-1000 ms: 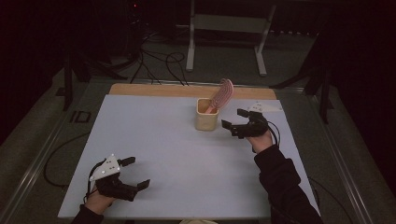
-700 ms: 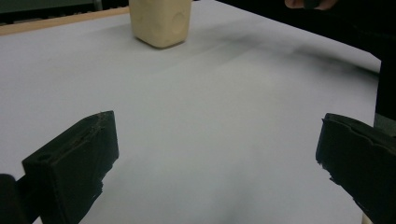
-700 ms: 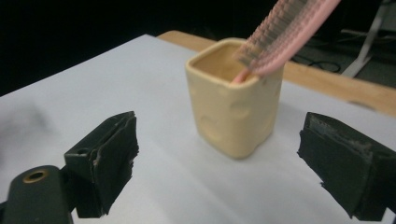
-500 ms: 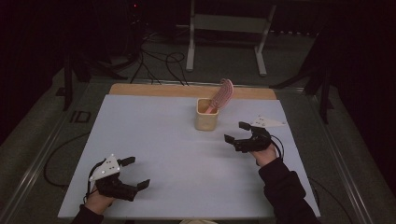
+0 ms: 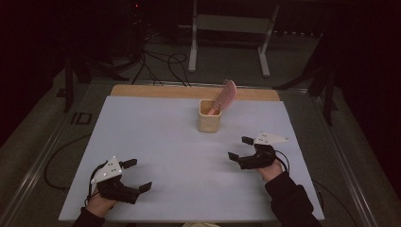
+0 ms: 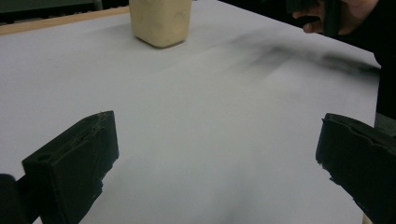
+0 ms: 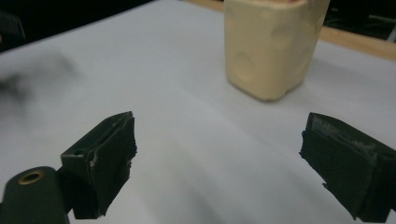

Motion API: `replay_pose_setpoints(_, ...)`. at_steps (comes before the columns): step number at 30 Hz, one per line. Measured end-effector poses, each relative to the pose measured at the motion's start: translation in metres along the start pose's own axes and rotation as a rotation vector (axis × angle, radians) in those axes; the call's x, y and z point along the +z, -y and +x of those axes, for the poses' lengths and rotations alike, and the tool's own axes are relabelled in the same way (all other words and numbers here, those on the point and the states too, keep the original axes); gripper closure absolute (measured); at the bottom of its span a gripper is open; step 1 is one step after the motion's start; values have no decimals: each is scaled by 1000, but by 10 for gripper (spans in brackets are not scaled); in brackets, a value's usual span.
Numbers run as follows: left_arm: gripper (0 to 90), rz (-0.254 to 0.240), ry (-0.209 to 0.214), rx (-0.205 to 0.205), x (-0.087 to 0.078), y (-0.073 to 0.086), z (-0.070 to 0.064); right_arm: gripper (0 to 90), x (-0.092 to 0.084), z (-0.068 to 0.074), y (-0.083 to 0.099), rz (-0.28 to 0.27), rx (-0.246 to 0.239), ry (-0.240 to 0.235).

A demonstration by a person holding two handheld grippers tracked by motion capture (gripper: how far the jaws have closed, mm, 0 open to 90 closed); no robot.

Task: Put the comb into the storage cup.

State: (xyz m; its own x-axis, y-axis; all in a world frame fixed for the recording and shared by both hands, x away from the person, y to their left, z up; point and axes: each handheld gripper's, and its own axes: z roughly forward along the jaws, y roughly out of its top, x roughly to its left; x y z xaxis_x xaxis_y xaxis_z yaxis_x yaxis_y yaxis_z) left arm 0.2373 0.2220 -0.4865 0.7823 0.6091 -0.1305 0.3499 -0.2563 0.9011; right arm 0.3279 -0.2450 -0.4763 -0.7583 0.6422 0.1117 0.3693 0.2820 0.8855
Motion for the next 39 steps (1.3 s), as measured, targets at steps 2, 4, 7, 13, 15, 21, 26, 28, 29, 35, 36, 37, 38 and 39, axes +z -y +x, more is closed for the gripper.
replay_pose_setpoints(2, 2, 1, -1, 1, 0, 0, 0, 101, -2, 2, 4, 4, -15, 5)
replay_pose_setpoints(4, 2, 1, 0, 0, 0, 0, 0, 101, -4, 4, 7, 8, -18, 4)
replay_pose_setpoints(7, 2, 3, -2, 2, 0, 0, 0, 99, -7, 6, 10, 8, -23, 1)
replay_pose_setpoints(13, 2, 3, -3, 1, 0, 0, 0, 98, -14, 14, 21, 17, -38, -5)
replay_pose_setpoints(15, 2, 3, 0, 1, 0, 0, 0, 98, -17, 15, 24, 11, -38, -5)
replay_pose_setpoints(21, 2, 4, -2, 3, 0, 0, 0, 98, -29, 20, 31, 14, -50, 24)
replay_pose_setpoints(26, 2, 7, 1, 3, 0, 1, 0, 98, -38, 23, 39, 12, -39, 45)
replay_pose_setpoints(28, 2, 8, 1, 1, 1, 1, 0, 98, -40, 24, 41, 13, -38, 44)
replay_pose_setpoints(29, 2, 8, 1, 1, 1, 1, 0, 98, -40, 24, 41, 13, -38, 44)
replay_pose_setpoints(35, 2, 7, 0, 3, 0, 1, 0, 98, -46, 23, 47, 17, -38, 51)
replay_pose_setpoints(36, 2, 6, 1, 1, 0, 1, 0, 98, -49, 22, 49, 17, -39, 62)
replay_pose_setpoints(37, 2, 6, 1, 1, 0, 1, 0, 98, -49, 22, 49, 17, -39, 62)
replay_pose_setpoints(38, 2, 7, 0, 0, 0, 1, 0, 99, -52, 22, 52, 16, -35, 70)
replay_pose_setpoints(39, 2, 7, 0, 0, 0, 1, 0, 99, -52, 22, 52, 16, -35, 70)
